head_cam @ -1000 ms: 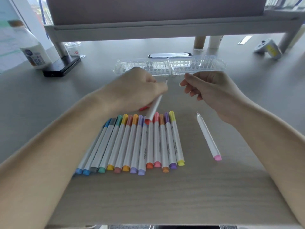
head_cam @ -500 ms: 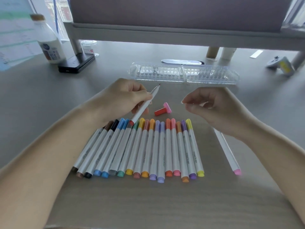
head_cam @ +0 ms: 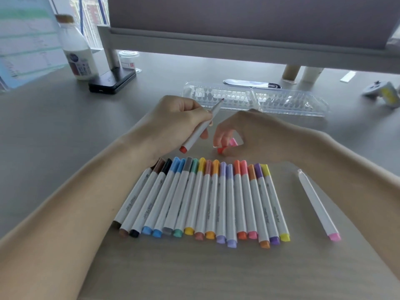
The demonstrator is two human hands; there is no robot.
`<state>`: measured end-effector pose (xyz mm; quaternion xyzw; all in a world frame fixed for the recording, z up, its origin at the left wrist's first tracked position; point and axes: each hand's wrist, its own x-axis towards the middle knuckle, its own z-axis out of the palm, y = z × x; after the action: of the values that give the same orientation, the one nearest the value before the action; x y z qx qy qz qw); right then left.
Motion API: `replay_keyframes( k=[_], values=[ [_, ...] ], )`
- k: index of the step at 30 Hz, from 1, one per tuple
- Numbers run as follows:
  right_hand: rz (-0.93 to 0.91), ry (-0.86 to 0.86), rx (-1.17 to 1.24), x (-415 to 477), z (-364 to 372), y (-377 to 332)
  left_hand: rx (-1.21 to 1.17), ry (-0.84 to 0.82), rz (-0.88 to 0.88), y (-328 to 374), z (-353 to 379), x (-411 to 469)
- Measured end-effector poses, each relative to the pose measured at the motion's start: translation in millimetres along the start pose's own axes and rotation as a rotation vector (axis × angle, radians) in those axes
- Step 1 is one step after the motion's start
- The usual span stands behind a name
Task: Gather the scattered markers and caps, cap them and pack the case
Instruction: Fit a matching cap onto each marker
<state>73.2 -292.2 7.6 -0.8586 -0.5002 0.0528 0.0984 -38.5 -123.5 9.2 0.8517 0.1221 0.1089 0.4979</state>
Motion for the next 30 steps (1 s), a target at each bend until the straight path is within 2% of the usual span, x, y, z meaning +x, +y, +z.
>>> replay_keyframes(
  k=[4, 6, 10, 12, 14, 21, 30],
  values=[
    [0.017, 0.038, 0.005, -2.7, -1.1, 0.4, -0.009, 0.012, 0.015, -0.8, 0.7, 0.5],
    [0.07, 0.094, 0.094, -12.3, -2.3, 7.3, -0.015, 0.046, 0.031, -2.4, 0.9, 2.1],
    [0.181, 0.3, 0.582, -43.4, -2.7, 29.8, 0.122, 0.179, 0.208, -12.2, 4.7, 5.5],
    [0.253, 0.374, 0.847, -59.5, -0.2, 37.0, 0.147, 0.154, 0.293, -13.1, 8.5, 2.9],
    [0.322, 0.39, 1.015, -71.4, 3.5, 42.0, 0.165, 0.12, 0.354, -12.4, 11.9, 0.6],
    [0.392, 0.451, 1.078, -79.5, 16.6, 42.9, 0.227, 0.036, 0.396, -11.0, 18.2, -3.5],
    [0.334, 0.449, 0.98, -79.9, 16.1, 37.8, 0.26, 0.02, 0.411, -10.6, 23.8, -5.1]
  ],
)
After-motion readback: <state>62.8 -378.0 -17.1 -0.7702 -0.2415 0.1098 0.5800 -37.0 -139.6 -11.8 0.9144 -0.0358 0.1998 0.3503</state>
